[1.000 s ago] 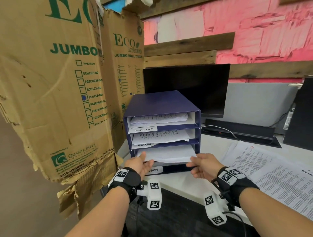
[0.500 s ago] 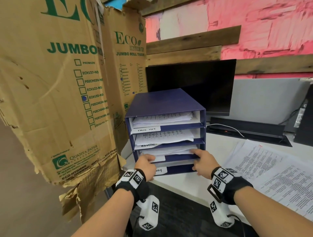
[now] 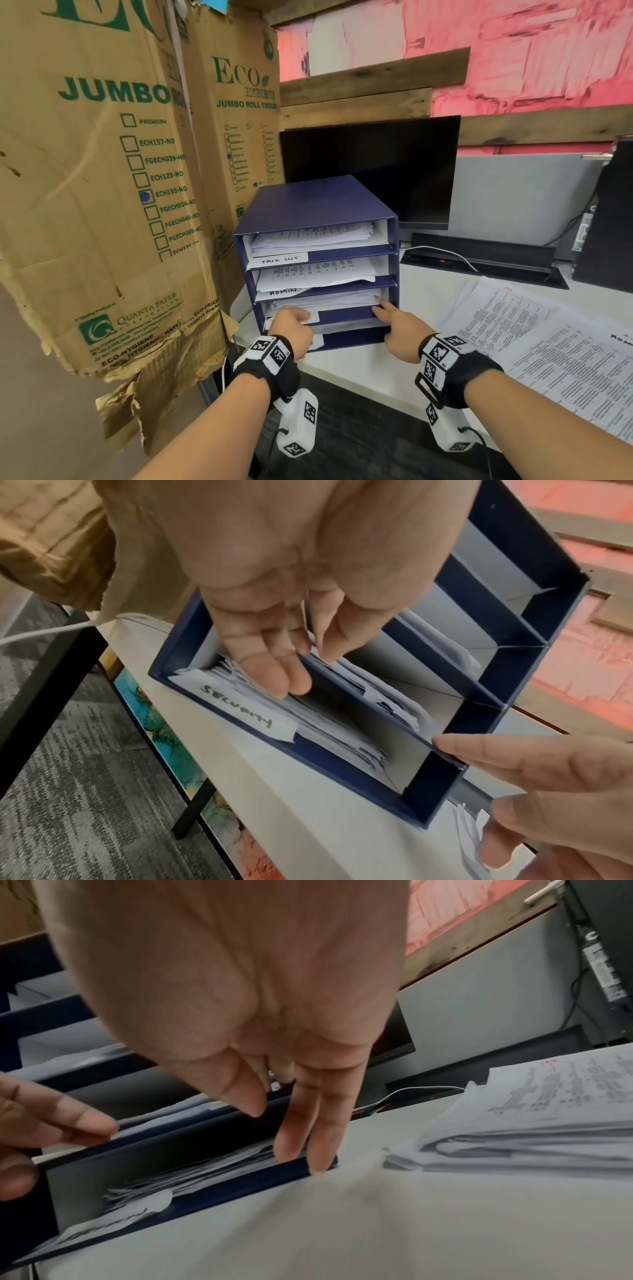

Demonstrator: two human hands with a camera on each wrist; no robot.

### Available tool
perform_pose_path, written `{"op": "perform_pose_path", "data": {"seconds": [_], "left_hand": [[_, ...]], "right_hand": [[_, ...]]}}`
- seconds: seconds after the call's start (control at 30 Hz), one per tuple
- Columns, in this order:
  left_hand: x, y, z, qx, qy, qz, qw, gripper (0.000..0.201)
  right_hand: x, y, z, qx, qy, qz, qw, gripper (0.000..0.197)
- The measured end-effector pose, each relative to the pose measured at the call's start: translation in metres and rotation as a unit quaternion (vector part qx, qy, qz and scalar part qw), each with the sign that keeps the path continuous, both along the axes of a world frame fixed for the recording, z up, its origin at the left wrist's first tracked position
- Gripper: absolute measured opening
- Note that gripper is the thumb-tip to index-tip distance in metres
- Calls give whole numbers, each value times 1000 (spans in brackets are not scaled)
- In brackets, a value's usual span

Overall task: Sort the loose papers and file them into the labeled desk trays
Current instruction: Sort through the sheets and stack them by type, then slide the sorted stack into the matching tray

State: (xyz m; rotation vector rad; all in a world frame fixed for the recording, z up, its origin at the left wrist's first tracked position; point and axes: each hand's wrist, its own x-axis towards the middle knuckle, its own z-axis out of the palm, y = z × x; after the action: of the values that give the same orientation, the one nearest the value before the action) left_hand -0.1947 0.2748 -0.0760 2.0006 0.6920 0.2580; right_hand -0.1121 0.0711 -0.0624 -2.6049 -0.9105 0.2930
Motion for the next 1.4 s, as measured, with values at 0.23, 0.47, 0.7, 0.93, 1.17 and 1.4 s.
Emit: {"op": "perform_pose_path", "data": {"seconds": [0.23,0.47,0.7,0.93,1.17,1.4], "left_hand": [[-6,-35,10,35,2,-36,999,32],[16,-106,2,53,-17,-109,993,36],[55,-190,-18,123,53,-207,969,27],[94,-230,-31,245,140,-207,937,54],[125,-239,-34,270,185,-154,932,84],[133,-236,-21,243,165,-152,944,62]], "right_hand": [[-27,-50,9,-3,28,-55,998,51],[-33,-140,5,-53,35,-145,987,38],[-21,-239,-6,-105,42,-215,970,37],[-18,-285,-10,-109,114,-169,973,52],[5,-303,-7,-80,167,-135,973,51],[13,-317,-10,-18,176,-148,973,41]]}}
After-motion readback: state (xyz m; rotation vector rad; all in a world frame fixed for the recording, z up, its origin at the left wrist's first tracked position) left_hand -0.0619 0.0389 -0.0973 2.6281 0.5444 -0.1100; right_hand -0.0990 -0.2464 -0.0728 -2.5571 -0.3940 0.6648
